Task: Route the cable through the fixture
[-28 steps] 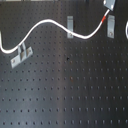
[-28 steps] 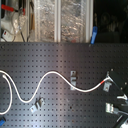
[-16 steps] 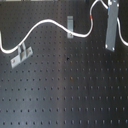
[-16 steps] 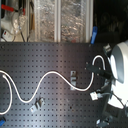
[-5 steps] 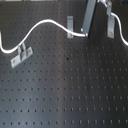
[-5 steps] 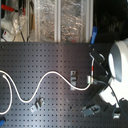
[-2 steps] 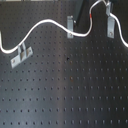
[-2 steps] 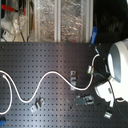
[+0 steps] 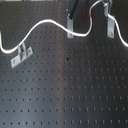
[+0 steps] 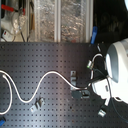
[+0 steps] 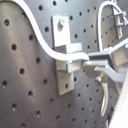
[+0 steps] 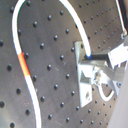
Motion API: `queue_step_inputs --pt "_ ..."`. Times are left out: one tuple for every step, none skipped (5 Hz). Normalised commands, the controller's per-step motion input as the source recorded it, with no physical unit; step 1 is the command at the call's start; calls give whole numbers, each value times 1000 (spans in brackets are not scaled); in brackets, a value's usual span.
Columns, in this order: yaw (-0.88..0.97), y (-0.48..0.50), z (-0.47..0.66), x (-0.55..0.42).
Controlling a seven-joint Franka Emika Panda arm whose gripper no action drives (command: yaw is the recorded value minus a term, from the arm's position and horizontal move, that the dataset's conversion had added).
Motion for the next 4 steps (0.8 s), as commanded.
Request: queue_step_inputs --pt "0 48 0 -53" --pt "0 -88 133 -279" --pt "0 -43 91 -132" --pt "0 79 25 -26"
